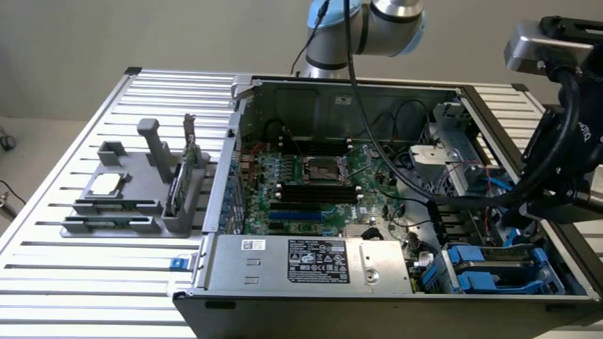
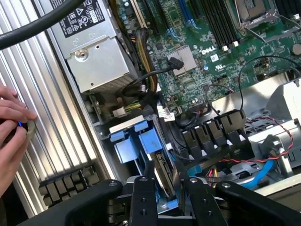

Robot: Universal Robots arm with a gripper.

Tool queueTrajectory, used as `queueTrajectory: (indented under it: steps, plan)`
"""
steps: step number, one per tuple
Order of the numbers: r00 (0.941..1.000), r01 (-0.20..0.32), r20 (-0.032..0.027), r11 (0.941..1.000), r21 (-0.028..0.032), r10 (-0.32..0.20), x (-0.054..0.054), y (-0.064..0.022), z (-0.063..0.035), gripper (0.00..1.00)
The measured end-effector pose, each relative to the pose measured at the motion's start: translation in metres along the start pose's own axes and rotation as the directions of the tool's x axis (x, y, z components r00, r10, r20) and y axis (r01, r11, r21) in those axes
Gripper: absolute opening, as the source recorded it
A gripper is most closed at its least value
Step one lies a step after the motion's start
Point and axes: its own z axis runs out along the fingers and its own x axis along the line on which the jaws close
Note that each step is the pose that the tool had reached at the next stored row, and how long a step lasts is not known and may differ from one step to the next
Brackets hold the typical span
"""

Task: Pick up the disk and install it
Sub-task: 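Insert the first disk wire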

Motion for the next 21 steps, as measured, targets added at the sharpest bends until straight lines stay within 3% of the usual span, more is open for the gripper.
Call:
queueTrajectory:
  steps: [6,11,16,21]
  plan:
    - [0.995,-0.1,0.0024,0.995,-0.0037,0.1,0.0,0.0,0.0001,0.31]
    - [0.9825,-0.186,0.0041,0.9824,-0.007,0.186,0.0,0.0,0.0001,0.31]
    - [0.9619,-0.273,0.0056,0.9619,-0.0105,0.273,0.0,0.0,0.0001,0.31]
    - [0.9338,-0.358,0.0067,0.9337,-0.0141,0.358,0.0,0.0,0.0001,0.31]
